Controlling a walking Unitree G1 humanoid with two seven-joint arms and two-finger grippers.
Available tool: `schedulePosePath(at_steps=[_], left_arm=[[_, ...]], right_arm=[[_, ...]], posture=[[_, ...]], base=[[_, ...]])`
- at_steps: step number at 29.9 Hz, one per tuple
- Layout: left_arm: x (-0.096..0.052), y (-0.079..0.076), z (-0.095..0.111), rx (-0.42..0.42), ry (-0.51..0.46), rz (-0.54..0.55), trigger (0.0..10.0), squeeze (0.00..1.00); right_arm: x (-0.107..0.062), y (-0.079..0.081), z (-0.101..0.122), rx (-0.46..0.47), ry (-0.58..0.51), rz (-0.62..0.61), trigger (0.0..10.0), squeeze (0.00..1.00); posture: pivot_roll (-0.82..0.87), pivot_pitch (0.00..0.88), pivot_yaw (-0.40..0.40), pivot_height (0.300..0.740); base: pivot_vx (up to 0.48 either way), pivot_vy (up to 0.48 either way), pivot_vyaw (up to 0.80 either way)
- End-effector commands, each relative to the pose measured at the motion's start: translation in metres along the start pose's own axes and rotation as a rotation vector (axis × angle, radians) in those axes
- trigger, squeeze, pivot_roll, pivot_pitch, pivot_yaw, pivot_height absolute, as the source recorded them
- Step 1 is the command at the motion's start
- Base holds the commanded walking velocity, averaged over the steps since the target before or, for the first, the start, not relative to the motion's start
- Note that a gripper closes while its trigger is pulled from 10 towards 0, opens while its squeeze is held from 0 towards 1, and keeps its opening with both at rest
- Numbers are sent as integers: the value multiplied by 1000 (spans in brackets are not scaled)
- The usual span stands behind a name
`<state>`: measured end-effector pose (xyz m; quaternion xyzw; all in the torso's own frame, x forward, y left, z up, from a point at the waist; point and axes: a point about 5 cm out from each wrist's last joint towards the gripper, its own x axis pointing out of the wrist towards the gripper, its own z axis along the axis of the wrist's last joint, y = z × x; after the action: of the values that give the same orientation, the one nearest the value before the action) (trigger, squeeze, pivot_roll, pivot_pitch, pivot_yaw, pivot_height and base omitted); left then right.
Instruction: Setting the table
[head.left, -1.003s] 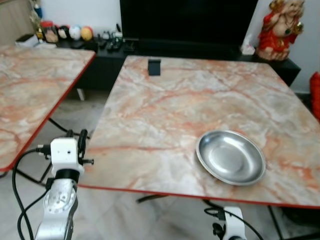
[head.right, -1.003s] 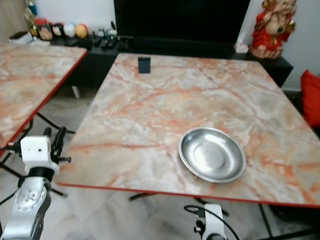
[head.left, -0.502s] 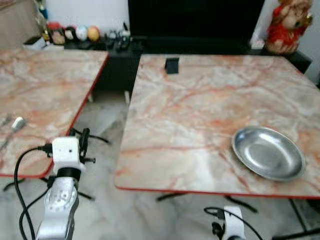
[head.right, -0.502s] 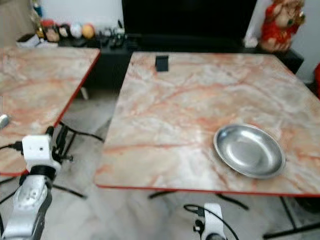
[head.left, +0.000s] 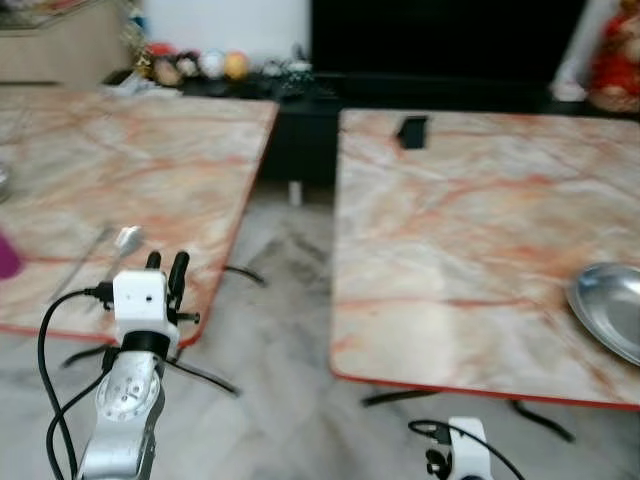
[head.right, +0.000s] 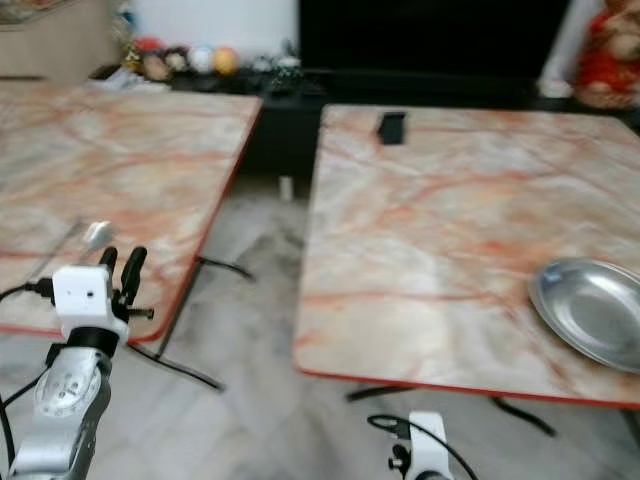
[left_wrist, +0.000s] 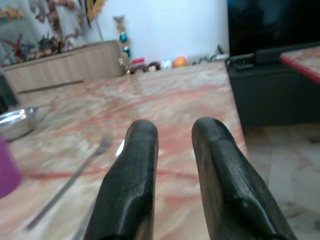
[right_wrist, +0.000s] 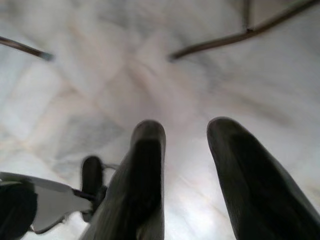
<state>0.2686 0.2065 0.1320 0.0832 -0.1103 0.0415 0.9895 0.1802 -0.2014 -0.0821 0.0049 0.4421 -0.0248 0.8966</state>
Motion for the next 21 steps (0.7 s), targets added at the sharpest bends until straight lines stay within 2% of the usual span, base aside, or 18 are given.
schedulePosePath(at_steps=[1,21], left_arm=[[1,0,3,13,-7,-8,10000,0],[3,-2,7,0,-18,-12,10000,0]], right_arm=[[0,0,-2,30,2,-2,10000,0],[-1,-1,-2,30,4,-10,10000,0]], posture=[[20,0,-5,718],[24,0,-10,718]], base=[[0,405,0],[0,414,0]])
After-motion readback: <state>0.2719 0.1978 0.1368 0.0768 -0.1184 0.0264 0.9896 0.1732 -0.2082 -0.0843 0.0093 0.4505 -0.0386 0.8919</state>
